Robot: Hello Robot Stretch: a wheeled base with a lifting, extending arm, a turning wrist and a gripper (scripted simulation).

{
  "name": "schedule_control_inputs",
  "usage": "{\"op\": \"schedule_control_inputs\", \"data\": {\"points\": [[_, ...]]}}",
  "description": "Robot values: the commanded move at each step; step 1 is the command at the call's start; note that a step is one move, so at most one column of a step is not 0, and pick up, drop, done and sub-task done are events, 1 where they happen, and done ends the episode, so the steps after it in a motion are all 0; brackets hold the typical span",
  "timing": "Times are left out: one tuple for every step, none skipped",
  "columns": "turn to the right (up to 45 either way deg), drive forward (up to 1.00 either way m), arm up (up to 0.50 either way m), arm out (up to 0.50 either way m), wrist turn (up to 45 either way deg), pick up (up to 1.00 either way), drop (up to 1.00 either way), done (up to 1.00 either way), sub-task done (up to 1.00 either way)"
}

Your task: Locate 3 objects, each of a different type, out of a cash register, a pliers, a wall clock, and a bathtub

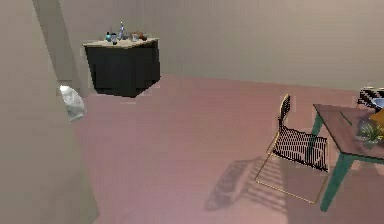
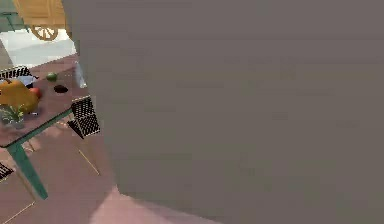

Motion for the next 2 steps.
{"op": "schedule_control_inputs", "data": {"points": [[0.0, 1.0, 0.0, 0.0, 0.0, 0.0, 0.0, 0.0, 0.0], [-9.0, 0.0, 0.0, 0.0, 0.0, 0.0, 0.0, 0.0, 0.0]]}}
